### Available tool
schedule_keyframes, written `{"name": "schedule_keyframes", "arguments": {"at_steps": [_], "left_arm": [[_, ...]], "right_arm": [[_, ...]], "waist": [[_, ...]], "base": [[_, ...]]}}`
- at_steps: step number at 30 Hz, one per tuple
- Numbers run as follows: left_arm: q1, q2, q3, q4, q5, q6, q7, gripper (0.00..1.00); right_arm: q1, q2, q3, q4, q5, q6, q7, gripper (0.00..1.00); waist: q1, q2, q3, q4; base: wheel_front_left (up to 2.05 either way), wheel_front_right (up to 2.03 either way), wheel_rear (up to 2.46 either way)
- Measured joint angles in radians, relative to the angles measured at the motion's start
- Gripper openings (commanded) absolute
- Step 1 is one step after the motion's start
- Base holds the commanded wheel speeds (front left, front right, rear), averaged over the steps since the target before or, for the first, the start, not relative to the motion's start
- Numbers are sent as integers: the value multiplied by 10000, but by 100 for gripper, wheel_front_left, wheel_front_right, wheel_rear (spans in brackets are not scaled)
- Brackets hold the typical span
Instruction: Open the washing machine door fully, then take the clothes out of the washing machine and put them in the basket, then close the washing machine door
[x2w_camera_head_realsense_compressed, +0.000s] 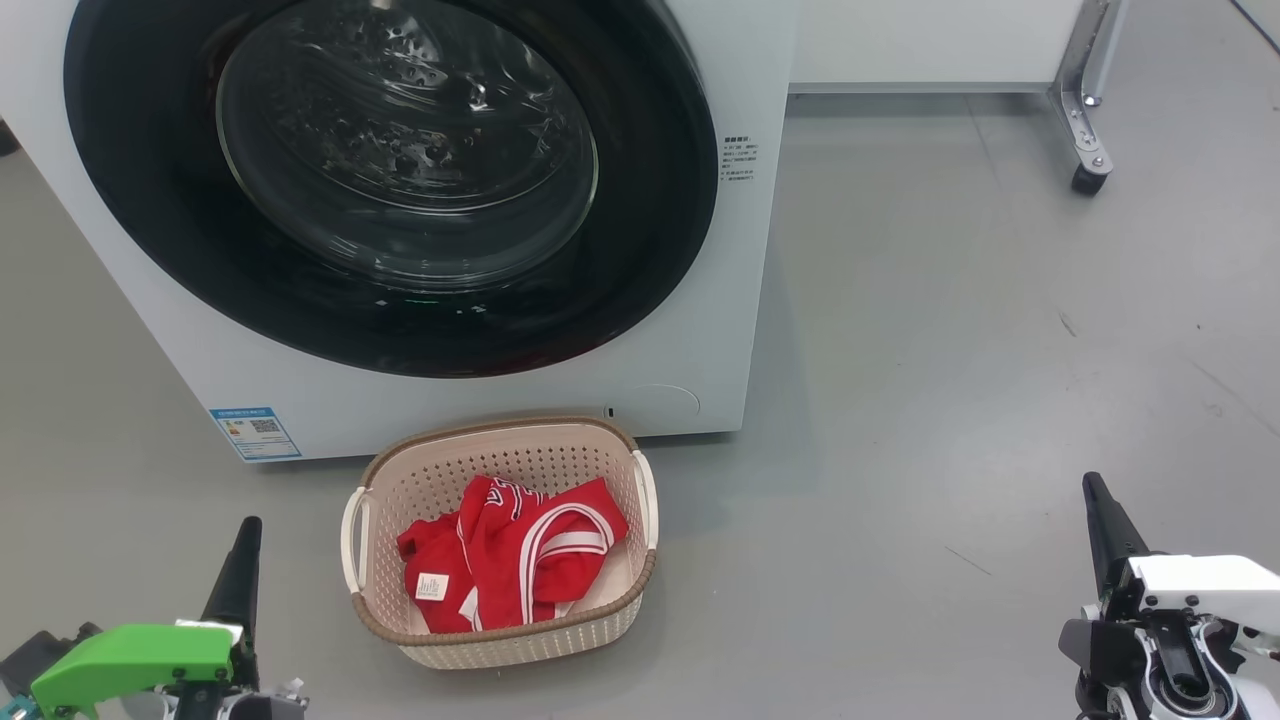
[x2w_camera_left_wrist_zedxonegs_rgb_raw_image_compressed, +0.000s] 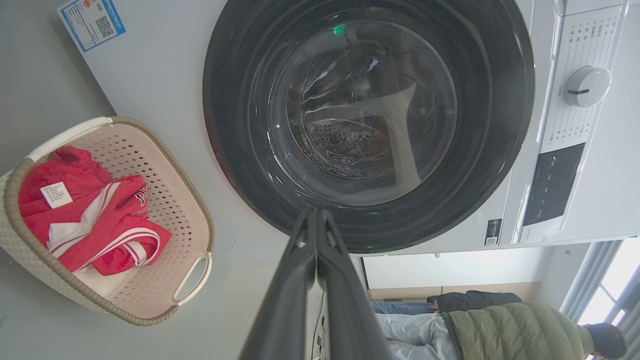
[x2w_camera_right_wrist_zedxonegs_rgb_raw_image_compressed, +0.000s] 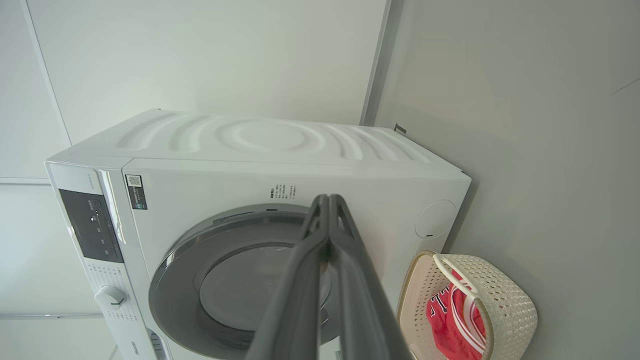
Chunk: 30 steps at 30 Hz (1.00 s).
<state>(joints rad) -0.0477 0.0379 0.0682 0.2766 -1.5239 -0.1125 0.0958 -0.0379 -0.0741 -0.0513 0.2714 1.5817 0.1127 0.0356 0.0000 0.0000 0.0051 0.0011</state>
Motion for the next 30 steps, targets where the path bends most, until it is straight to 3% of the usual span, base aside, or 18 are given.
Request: {"name": "schedule_keyframes", "arguments": {"at_steps": [6, 30], "left_arm": [[-162, -4, 138, 2, -711, -79, 173, 0], [-161, -4, 161, 2, -711, -79, 173, 0]], "right_arm": [[-162, -48, -121, 2, 748, 10, 167, 0], [-163, -50, -142, 40, 755, 36, 167, 0]], "waist": [[0, 0, -23, -9], [0, 0, -24, -11]], "base": [[0, 0, 0], [0, 0, 0]]}}
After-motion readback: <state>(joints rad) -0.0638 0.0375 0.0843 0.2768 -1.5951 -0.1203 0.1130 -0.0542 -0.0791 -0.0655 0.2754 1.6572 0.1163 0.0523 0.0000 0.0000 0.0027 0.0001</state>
